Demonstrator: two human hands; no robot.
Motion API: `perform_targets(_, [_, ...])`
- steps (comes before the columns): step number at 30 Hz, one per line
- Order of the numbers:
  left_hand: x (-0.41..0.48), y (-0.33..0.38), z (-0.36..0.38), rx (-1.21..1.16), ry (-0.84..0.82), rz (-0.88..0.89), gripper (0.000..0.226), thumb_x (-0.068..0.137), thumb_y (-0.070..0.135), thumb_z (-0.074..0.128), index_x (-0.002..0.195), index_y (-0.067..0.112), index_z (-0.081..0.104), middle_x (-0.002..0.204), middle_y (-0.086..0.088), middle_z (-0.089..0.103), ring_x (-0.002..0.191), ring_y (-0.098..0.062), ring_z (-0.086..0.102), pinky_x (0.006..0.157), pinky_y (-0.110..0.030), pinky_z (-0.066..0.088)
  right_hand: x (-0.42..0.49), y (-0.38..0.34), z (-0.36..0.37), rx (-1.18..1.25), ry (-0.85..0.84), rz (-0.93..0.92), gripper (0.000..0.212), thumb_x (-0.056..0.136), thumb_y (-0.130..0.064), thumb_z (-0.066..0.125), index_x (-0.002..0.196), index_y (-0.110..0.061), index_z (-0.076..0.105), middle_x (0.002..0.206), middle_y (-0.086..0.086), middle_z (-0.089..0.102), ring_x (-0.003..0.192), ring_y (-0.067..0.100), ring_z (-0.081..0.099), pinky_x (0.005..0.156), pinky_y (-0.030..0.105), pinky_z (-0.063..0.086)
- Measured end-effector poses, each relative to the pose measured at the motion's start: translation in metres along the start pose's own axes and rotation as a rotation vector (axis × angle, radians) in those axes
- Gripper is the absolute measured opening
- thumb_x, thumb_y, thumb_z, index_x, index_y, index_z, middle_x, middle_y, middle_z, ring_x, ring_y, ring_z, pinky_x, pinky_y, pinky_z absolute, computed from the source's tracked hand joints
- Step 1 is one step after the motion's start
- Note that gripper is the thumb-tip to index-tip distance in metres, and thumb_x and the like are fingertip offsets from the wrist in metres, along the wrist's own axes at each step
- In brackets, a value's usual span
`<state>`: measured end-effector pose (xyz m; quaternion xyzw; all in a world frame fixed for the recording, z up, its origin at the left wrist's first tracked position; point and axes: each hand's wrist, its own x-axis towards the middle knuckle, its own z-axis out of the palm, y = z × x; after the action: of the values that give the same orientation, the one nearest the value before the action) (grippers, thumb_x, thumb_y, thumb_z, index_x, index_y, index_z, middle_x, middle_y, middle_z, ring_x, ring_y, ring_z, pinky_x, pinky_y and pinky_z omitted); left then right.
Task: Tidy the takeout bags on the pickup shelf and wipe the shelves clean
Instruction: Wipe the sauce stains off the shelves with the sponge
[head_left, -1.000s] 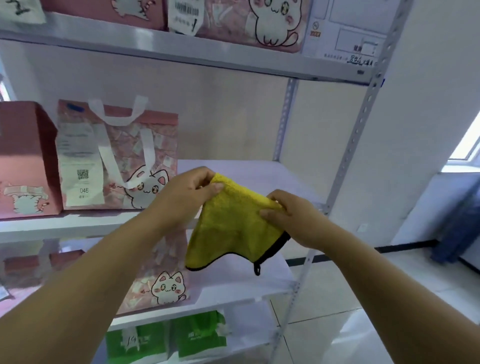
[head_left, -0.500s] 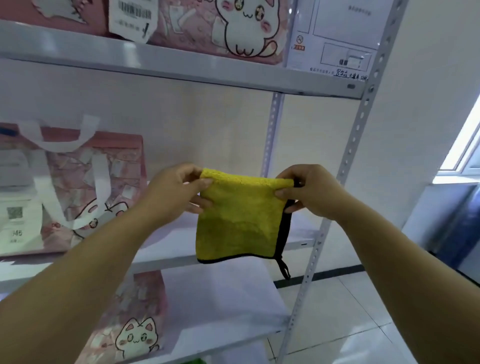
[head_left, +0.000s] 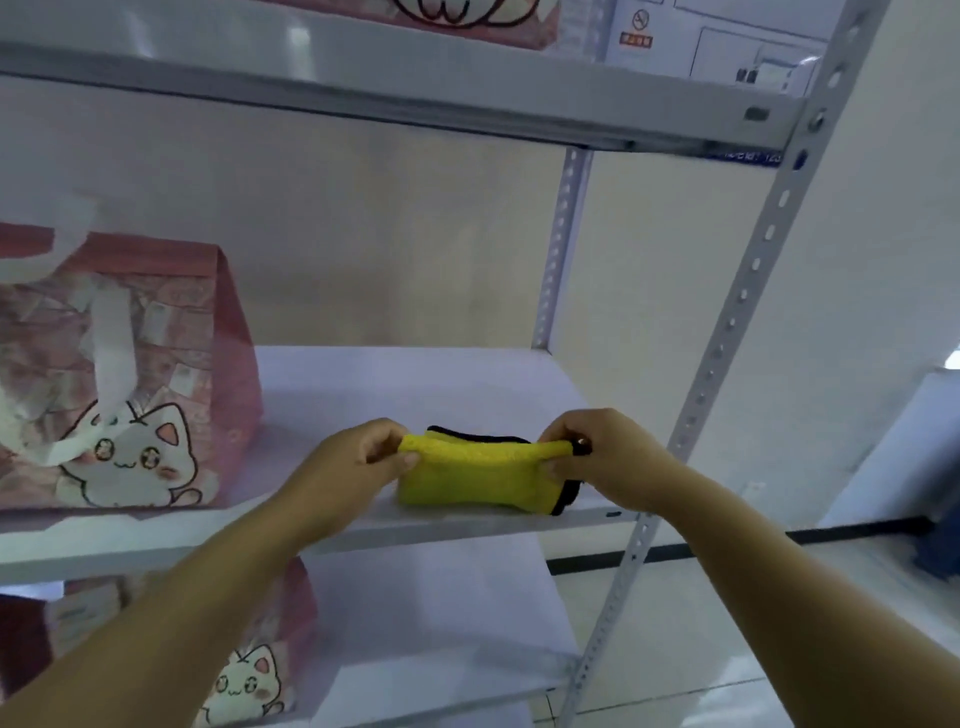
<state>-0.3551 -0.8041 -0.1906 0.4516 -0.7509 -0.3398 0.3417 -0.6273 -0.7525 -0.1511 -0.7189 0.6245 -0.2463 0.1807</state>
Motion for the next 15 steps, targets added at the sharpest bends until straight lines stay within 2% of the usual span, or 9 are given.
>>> perform_targets(3, [0.005, -0.005, 0.003, -0.039, -0.002, -0.033, 0.005, 0.09, 0.02, 0.059, 0.087, 0.019, 0.063, 0.084, -0.006, 0.069, 0.076, -0.018, 0.063, 0.072, -0.038, 0.053, 0.008, 0.009, 0.003, 0.119, 0.047, 0.002, 0.018, 0.077, -0.02, 0.072, 0.082, -0.034, 0.061, 0.082, -0.01, 0.062, 0.071, 0.011, 0.058, 0.066, 0.031, 0.052])
perform_targets(5, [0.014, -0.005, 0.005, -0.06, 0.023, -0.057, 0.008, 0.09, 0.018, 0.059, 0.091, 0.012, 0.063, 0.085, -0.012, 0.07, 0.075, -0.021, 0.065, 0.071, -0.038, 0.054, 0.017, 0.012, 0.003, 0.186, 0.104, 0.039, 0.021, 0.076, -0.025, 0.074, 0.085, -0.035, 0.058, 0.088, -0.006, 0.06, 0.069, 0.014, 0.059, 0.063, 0.034, 0.055])
perform_targets(9, [0.038, -0.004, 0.01, 0.029, 0.108, -0.085, 0.009, 0.086, 0.025, 0.064, 0.089, 0.017, 0.061, 0.072, -0.006, 0.07, 0.068, -0.022, 0.065, 0.066, -0.036, 0.051, 0.036, 0.021, 0.01, 0.168, 0.189, 0.126, 0.025, 0.076, -0.031, 0.074, 0.087, -0.033, 0.052, 0.088, -0.005, 0.058, 0.068, 0.018, 0.059, 0.056, 0.031, 0.053])
perform_targets(12, [0.056, -0.007, 0.015, 0.16, 0.174, -0.094, 0.013, 0.083, 0.03, 0.067, 0.087, 0.025, 0.056, 0.067, 0.003, 0.065, 0.067, -0.015, 0.06, 0.059, -0.028, 0.044, 0.046, 0.025, 0.018, 0.074, 0.233, 0.165, 0.025, 0.08, -0.032, 0.07, 0.094, -0.028, 0.05, 0.093, -0.002, 0.058, 0.07, 0.015, 0.056, 0.054, 0.026, 0.043])
perform_targets(15, [0.064, -0.011, 0.026, 0.218, 0.215, -0.085, 0.019, 0.083, 0.028, 0.067, 0.097, 0.025, 0.055, 0.087, 0.005, 0.061, 0.078, -0.013, 0.057, 0.066, -0.025, 0.041, 0.05, 0.03, 0.027, -0.222, 0.214, 0.126, 0.031, 0.084, -0.031, 0.066, 0.109, -0.023, 0.05, 0.111, 0.001, 0.054, 0.095, 0.02, 0.053, 0.073, 0.03, 0.044])
